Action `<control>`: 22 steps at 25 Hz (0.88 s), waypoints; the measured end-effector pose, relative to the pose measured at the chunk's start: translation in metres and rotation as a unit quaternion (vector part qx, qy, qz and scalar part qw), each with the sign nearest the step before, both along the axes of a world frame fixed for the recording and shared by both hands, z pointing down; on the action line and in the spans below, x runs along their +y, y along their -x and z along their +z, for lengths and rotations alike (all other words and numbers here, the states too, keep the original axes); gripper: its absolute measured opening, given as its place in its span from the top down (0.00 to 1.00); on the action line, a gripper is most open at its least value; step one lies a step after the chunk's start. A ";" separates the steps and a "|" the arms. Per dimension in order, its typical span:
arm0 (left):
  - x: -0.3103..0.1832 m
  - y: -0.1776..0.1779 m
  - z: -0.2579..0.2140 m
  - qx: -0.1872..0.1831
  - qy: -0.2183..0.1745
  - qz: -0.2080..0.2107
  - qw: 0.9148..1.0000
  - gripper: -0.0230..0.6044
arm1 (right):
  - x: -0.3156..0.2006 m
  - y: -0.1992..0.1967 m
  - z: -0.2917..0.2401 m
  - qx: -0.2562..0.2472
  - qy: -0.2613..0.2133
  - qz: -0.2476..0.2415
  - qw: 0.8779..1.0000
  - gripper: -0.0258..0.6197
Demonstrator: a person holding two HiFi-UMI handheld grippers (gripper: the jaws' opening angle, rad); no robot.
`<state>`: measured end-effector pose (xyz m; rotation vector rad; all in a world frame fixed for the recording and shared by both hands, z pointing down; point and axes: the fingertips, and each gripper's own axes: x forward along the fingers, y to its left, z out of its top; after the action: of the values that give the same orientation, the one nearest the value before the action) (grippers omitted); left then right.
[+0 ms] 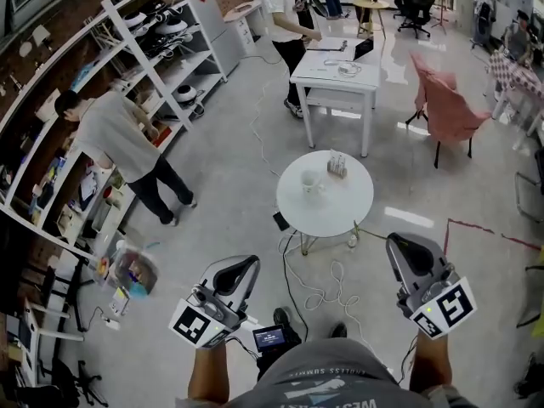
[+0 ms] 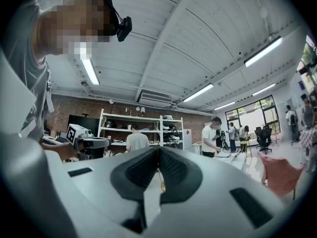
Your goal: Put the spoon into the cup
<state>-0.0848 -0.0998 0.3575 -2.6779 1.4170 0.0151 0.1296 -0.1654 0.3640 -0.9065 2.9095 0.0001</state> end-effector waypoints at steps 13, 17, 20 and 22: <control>-0.060 0.080 0.007 0.024 -0.011 0.075 0.997 0.96 | -0.024 0.070 -0.005 0.020 -0.004 0.079 0.997 0.95; -0.076 0.114 0.010 0.032 -0.009 0.091 0.995 0.96 | -0.031 0.106 -0.011 0.025 -0.006 0.093 0.995 0.95; -0.084 0.134 0.009 0.040 -0.011 0.104 0.994 0.96 | -0.034 0.125 -0.014 0.033 -0.007 0.108 0.994 0.95; -0.087 0.145 0.010 0.044 -0.013 0.111 0.993 0.96 | -0.036 0.135 -0.014 0.038 -0.008 0.117 0.992 0.95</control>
<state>-0.2299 -0.1870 0.3671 -2.8306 1.1248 0.1715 -0.0058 -0.2013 0.3499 -1.2645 2.8462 0.0745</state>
